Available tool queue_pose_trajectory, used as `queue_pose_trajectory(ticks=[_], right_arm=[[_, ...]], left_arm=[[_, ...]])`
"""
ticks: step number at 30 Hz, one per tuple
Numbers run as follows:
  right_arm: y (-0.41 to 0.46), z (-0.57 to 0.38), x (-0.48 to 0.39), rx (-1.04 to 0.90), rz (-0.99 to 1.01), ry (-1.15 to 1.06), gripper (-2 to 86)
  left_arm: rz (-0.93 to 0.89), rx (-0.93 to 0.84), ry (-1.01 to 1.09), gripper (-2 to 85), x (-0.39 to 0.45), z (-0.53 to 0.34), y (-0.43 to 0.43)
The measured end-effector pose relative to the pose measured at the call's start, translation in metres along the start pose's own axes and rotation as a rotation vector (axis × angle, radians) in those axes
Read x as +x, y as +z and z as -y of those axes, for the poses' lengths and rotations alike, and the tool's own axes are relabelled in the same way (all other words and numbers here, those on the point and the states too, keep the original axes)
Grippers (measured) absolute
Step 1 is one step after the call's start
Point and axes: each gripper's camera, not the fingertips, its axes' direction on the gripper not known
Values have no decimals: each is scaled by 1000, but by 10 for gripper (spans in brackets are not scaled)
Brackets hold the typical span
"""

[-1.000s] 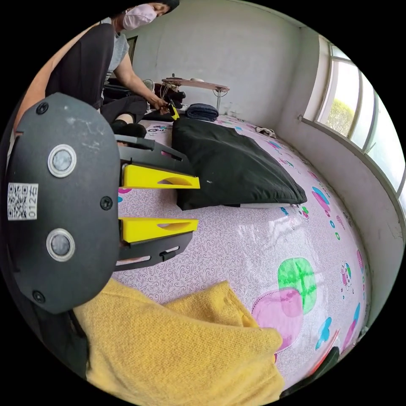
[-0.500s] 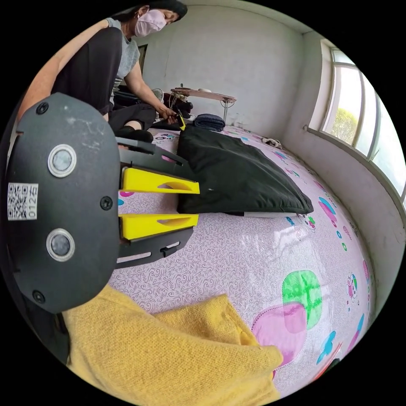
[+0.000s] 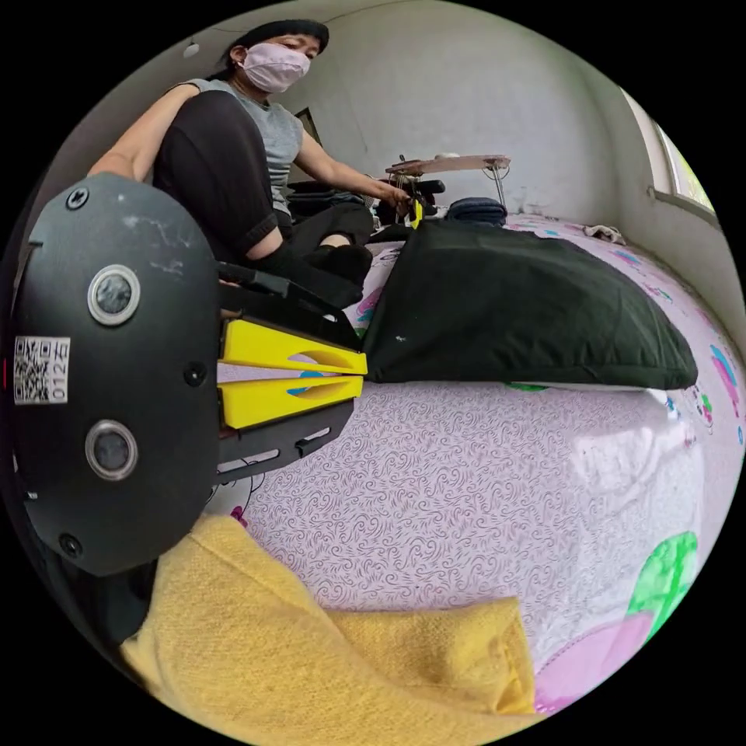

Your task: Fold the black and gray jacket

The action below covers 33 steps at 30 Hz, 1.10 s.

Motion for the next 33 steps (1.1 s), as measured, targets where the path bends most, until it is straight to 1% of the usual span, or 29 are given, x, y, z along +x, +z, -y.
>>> queue_pose_trajectory(ticks=[3,6,8,9,10,11,12,14,15,17,20,22,24,28,30,33], right_arm=[[1,-8,24,12,11,54,-2],[-23,-19,27,30,15,1,15],[-54,-24,32,69,24,-11,67],[-65,-24,35,93,31,-5,78],[-87,-22,40,159,50,4,91],[-110,-17,44,234,77,8,98],[-121,-13,46,270,91,10,99],[-155,9,54,392,116,33,105],[-161,16,55,416,116,39,106],[-178,46,61,467,71,75,117],[-183,79,68,481,-6,119,135],[-183,93,76,488,-2,123,136],[-184,101,87,502,9,135,136],[-186,109,118,540,26,166,129],[-188,109,131,570,55,167,111],[-187,109,146,603,115,116,21]], left_arm=[[16,21,-61,14,-15,-6,16],[12,110,-35,30,-13,-23,7],[24,155,-45,42,-12,-36,-6],[31,205,-57,51,-13,-46,-20],[32,240,-64,54,-13,-51,-29],[22,323,-81,62,-16,-61,-48],[5,414,-101,68,-19,-69,-66],[-9,533,-137,76,-27,-73,-88],[-6,568,-181,82,-34,-68,-95],[5,588,-244,90,-43,-51,-97],[17,568,-312,100,-53,-10,-84],[26,529,-330,106,-55,17,-74],[89,463,-356,111,-54,51,-64],[190,416,-381,112,-50,84,-62],[201,439,-389,104,-49,94,-66],[233,435,-386,78,-46,99,-67]])
